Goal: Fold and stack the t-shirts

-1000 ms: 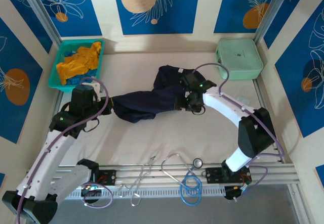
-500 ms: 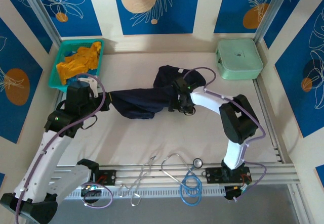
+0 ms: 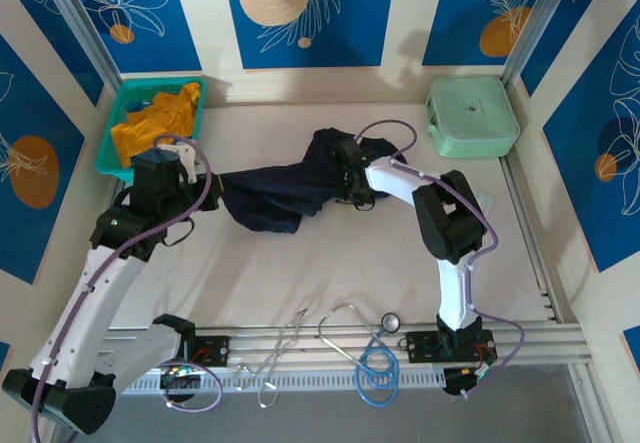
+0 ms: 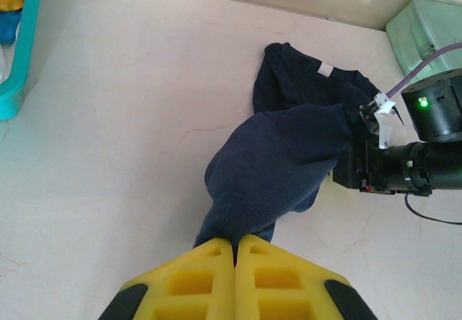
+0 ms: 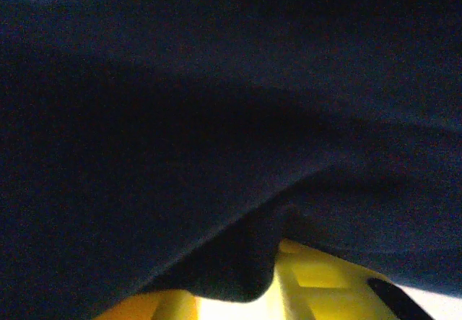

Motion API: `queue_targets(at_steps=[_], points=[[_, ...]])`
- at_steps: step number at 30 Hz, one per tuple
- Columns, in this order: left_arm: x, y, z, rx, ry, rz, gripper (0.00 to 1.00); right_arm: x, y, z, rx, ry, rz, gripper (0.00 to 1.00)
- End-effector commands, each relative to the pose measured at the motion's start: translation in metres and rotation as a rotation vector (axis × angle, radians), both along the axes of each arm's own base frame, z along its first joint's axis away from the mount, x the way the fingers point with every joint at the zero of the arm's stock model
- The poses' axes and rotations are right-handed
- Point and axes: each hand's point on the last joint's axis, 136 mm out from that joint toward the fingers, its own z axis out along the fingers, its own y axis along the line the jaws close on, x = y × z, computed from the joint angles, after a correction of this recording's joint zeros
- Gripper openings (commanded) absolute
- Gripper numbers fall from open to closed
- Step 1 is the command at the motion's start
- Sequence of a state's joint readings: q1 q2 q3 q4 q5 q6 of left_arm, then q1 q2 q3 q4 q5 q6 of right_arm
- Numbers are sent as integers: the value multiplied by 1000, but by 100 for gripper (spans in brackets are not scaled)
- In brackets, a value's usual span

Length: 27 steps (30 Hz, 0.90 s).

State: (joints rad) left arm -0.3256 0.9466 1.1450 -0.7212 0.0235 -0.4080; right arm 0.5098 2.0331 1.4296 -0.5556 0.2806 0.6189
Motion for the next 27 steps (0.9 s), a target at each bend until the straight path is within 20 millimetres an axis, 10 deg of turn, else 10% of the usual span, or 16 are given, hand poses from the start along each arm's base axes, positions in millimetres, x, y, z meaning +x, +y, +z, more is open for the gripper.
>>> queue_targets(at_steps=[1,3,7,19,27], points=[[2,-3,24,0,-74,-22,0,3,-9,-3,-25,19,-30,16],[2,-2,23,3,-73,-20,0,2,-13,-1,-30,22,-39,1],[4,-1,24,18,-78,-18,0,-4,-27,23,-66,-6,-39,0],[19,-8,19,37,-68,-39,0,-40,-124,183,-260,-217,-24,0],[12,-14,16,18,-45,-84,0,-70,-164,213,-276,-223,-60,0]])
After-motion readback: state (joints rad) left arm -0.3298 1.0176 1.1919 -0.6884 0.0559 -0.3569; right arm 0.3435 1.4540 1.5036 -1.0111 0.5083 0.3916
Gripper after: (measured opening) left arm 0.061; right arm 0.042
